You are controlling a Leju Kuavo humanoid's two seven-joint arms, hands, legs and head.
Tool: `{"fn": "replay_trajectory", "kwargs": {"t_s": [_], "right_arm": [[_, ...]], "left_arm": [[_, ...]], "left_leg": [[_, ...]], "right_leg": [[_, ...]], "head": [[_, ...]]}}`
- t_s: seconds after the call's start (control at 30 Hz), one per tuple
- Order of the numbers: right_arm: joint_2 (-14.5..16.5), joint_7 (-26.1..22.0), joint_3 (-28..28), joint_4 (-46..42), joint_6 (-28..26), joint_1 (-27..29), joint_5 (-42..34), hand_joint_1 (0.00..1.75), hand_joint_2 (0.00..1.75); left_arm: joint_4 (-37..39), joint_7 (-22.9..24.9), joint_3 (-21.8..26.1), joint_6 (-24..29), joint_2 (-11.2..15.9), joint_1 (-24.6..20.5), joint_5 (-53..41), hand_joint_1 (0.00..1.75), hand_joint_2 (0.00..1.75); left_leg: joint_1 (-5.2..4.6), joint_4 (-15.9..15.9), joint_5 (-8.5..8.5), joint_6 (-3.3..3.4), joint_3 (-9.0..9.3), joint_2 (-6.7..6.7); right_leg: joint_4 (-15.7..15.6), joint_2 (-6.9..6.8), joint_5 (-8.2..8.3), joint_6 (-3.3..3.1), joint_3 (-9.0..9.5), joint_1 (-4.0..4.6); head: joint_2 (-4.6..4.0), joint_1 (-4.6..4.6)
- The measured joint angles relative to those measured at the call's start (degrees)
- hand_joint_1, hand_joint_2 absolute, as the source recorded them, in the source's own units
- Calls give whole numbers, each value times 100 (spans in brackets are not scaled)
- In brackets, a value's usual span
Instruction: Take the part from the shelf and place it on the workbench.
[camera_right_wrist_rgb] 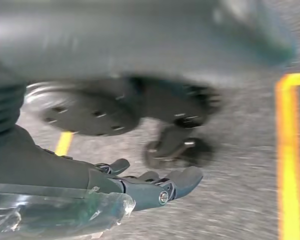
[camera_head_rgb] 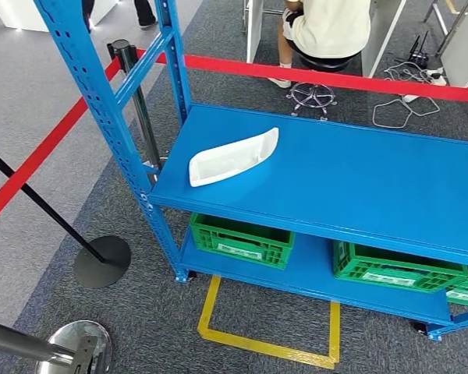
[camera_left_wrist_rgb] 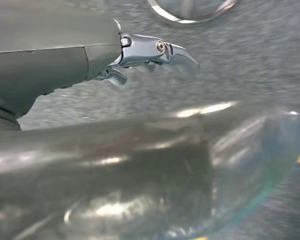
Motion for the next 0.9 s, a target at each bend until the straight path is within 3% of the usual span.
{"fn": "replay_trajectory", "kwargs": {"t_s": [0.2, 0.9], "right_arm": [[-209, 647, 191, 125, 140, 129, -172, 0, 0], [-317, 719, 288, 226, 166, 155, -187, 0, 0]], "left_arm": [[169, 650, -250, -60, 203, 118, 169, 0, 0], [300, 729, -393, -78, 325, 136, 191, 0, 0]], "left_leg": [[0, 0, -3, 2, 2, 0], [0, 0, -3, 2, 10, 0]], "right_leg": [[0, 0, -5, 2, 2, 0], [0, 0, -5, 2, 8, 0]], "head": [[0, 0], [0, 0]]}}
